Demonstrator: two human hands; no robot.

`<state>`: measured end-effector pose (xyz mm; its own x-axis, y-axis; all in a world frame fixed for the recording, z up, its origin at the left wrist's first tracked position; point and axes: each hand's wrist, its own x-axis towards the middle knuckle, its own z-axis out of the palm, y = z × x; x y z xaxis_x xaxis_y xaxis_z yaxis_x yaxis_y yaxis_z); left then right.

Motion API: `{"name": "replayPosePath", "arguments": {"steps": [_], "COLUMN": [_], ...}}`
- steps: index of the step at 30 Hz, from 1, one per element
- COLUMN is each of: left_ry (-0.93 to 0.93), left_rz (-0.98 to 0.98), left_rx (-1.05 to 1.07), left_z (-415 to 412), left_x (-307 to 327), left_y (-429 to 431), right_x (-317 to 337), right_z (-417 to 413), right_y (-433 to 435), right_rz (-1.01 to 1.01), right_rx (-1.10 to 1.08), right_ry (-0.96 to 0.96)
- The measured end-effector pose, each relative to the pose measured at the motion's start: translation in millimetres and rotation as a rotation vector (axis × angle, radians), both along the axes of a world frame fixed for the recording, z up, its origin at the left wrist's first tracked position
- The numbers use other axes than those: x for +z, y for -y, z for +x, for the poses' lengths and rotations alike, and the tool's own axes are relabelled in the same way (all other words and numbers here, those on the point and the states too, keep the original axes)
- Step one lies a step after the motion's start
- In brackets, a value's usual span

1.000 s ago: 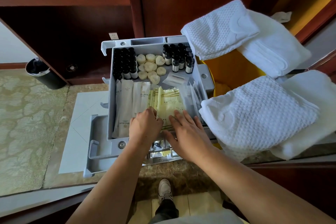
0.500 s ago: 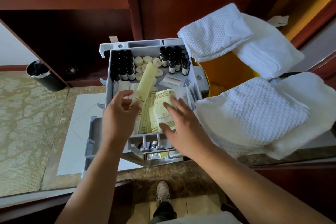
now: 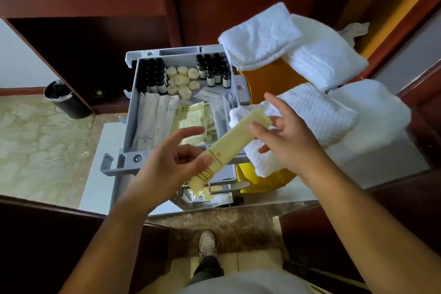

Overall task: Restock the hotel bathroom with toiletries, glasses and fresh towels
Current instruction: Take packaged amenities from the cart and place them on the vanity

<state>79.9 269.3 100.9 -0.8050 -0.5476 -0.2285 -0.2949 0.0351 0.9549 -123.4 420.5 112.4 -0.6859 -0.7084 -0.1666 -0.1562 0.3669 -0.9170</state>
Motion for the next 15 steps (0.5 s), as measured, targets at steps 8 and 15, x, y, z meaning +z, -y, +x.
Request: {"name": "replayPosePath", "arguments": {"steps": [8, 15], "left_ry": [0.024, 0.033], "left_rz": [0.061, 0.133], "left_rx": [-0.046, 0.001], "left_z": [19.1, 46.0], "left_x": [-7.6, -27.9], "left_y": [-100.9, -187.8], "right_x": [-17.5, -48.3], "right_z": [23.7, 51.6], "right_y": [-115.2, -208.5], "right_rz": [-0.158, -0.213], "right_rx": [-0.065, -0.182], "right_ry": [0.219, 0.368]}}
